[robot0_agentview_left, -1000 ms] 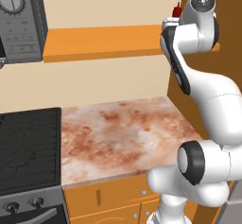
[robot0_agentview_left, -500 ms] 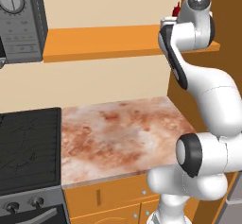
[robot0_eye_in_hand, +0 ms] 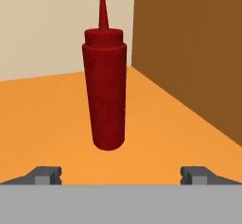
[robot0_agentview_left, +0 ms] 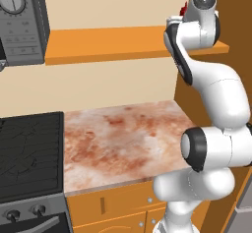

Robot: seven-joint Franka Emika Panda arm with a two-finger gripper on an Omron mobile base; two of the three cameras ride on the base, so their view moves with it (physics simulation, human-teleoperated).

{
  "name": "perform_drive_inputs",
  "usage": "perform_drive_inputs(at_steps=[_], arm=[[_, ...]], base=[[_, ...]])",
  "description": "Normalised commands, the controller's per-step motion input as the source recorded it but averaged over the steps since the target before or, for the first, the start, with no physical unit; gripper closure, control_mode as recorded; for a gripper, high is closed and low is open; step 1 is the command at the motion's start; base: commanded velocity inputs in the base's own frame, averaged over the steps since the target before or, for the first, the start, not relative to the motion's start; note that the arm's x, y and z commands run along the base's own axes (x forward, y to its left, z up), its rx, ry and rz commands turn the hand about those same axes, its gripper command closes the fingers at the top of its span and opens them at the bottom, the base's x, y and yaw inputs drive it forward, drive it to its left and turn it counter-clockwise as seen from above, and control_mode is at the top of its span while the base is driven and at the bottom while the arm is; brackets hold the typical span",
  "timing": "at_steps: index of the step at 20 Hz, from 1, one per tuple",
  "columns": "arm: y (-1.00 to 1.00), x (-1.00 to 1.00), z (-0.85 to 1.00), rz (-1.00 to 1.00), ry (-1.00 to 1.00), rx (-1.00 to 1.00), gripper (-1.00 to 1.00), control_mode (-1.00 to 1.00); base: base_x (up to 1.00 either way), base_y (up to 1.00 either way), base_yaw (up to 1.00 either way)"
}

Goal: Move the mayonnaise and ketchup from the cabinet to the dining counter.

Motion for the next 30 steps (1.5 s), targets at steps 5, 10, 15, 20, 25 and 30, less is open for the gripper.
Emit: perform_drive_inputs(at_steps=[5,10,15,20,25,30], arm=[[-0.05,0.31,0.00,0.00,0.01,0.00,-1.00,-1.00],[0.00,0.26,0.00,0.00,0.04,0.00,-1.00,-1.00],[-0.05,0.19,0.00,0.00,0.05,0.00,-1.00,-1.00],[-0.09,0.15,0.00,0.00,0.03,0.00,-1.00,-1.00],[-0.04,0.14,0.00,0.00,0.01,0.00,-1.00,-1.00],[0.00,0.10,-0.01,0.00,0.00,0.00,-1.00,-1.00]], base=[[0.00,0.00,0.00],[0.00,0.00,0.00],[0.00,0.00,0.00],[0.00,0.00,0.00],[0.00,0.00,0.00],[0.00,0.00,0.00]])
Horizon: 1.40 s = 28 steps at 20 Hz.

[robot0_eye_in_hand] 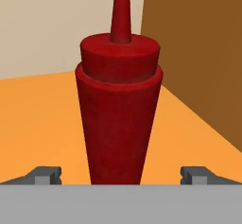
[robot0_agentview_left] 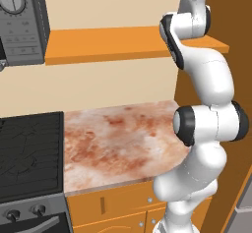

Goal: Move the mayonnaise and ketchup from the cabinet to the dining counter.

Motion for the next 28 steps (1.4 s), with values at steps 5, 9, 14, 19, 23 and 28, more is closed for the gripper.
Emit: perform_drive_inputs(at_steps=[5,9,14,19,23,28], arm=[[0.00,0.02,0.00,0.00,0.00,0.00,-1.00,-1.00],[-0.01,0.02,0.00,0.00,0.00,0.00,-1.00,-1.00],[0.00,0.02,0.00,0.00,0.00,0.00,-1.00,-1.00],[0.00,0.02,-0.03,0.00,0.00,0.00,-1.00,-1.00],[-0.01,0.09,-0.02,0.00,0.00,0.00,-1.00,-1.00],[-0.04,0.16,0.00,0.00,0.00,0.00,-1.00,-1.00]], base=[[0.00,0.00,0.00],[0.00,0.00,0.00],[0.00,0.00,0.00],[0.00,0.00,0.00],[0.00,0.00,0.00],[0.00,0.00,0.00]])
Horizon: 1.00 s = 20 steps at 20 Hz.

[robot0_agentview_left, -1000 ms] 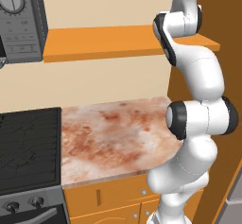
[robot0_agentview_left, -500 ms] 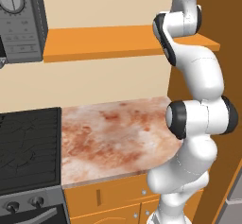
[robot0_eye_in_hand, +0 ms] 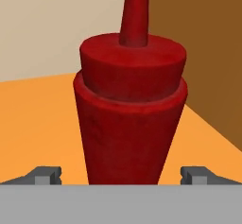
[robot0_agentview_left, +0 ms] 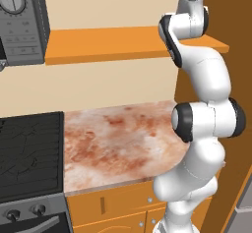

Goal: Move the mayonnaise and ketchup from the cabinet to the dining counter.

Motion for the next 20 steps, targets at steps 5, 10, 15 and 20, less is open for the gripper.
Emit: perform_drive_inputs(at_steps=[5,10,15,20], arm=[[-0.02,0.10,0.00,0.00,0.00,0.00,-1.00,-1.00],[0.00,0.00,-0.03,0.00,0.00,0.00,1.00,-1.00],[-0.01,0.00,-0.06,-0.03,0.01,0.01,1.00,-1.00],[0.00,-0.03,0.00,-0.02,-0.01,0.00,1.00,-1.00]], base=[[0.00,0.00,0.00],[0.00,0.00,0.00],[0.00,0.00,0.00],[0.00,0.00,0.00]])
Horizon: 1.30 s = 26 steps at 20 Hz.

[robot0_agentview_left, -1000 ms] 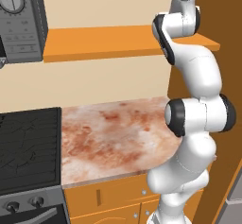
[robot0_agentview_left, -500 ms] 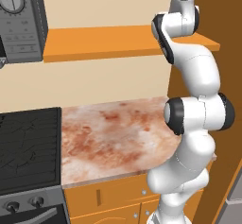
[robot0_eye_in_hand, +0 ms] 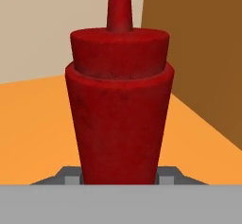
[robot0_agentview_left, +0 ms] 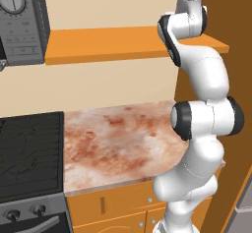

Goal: Move the mayonnaise and ketchup from the cabinet to the dining counter.

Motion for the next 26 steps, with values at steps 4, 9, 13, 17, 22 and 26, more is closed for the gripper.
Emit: perform_drive_inputs(at_steps=[4,9,13,17,22,26], arm=[[0.00,-0.66,0.02,0.02,-0.08,0.00,1.00,-1.00],[0.21,-0.98,0.16,0.15,-0.20,-0.01,1.00,-1.00],[0.41,-1.00,0.02,0.23,-0.35,-0.06,1.00,-1.00],[0.39,-1.00,0.02,0.26,-0.36,-0.05,1.00,-1.00],[0.40,-1.00,0.07,0.31,-0.19,-0.05,1.00,-1.00],[0.28,-1.00,0.00,0.30,-0.03,-0.05,1.00,-1.00]], base=[[0.00,0.00,0.00],[0.00,0.00,0.00],[0.00,0.00,0.00],[0.00,0.00,0.00],[0.00,0.00,0.00],[0.00,0.00,0.00]])
